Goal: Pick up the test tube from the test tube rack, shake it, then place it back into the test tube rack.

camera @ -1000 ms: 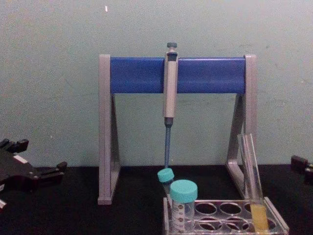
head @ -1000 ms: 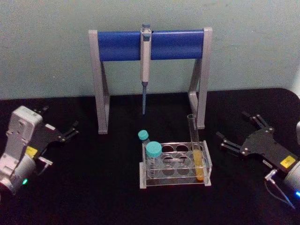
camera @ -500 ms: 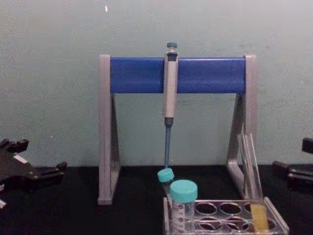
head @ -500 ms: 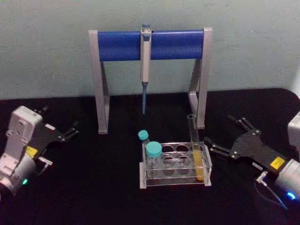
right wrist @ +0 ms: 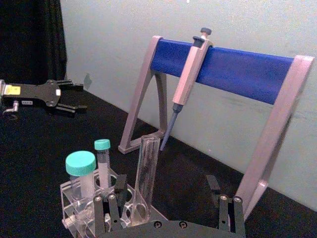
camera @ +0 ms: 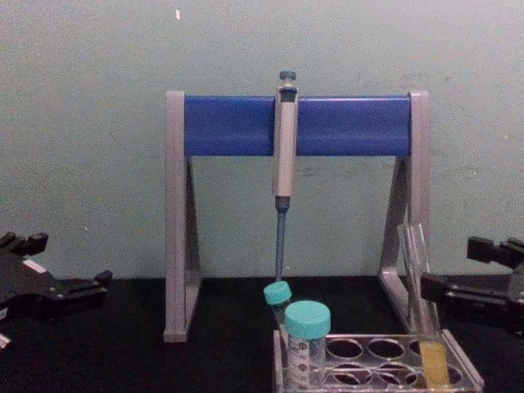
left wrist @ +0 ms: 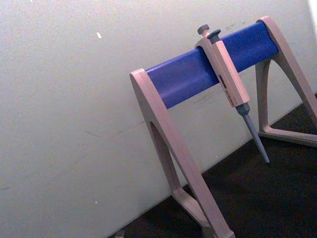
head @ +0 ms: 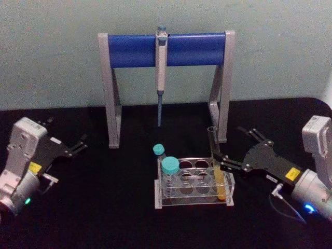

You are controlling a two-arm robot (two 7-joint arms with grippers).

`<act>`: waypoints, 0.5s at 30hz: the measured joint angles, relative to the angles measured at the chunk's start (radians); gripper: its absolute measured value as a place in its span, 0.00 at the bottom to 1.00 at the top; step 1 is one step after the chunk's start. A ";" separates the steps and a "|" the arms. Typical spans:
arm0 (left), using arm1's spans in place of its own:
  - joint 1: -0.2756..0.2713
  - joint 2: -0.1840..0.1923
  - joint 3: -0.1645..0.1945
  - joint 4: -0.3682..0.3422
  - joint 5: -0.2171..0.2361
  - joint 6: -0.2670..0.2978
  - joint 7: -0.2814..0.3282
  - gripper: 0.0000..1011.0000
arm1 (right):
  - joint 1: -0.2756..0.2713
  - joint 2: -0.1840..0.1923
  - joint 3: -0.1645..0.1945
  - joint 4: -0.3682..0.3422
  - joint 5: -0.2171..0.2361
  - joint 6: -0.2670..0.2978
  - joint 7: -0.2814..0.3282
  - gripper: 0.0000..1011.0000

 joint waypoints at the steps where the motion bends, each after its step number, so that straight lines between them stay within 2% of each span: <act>1: 0.000 0.000 0.000 0.000 0.000 0.000 0.000 0.99 | 0.007 -0.005 -0.001 0.006 -0.002 0.003 0.008 0.99; 15: 0.000 0.000 0.000 0.000 0.000 0.000 0.000 0.99 | 0.068 -0.037 -0.023 0.049 -0.008 0.040 0.055 0.99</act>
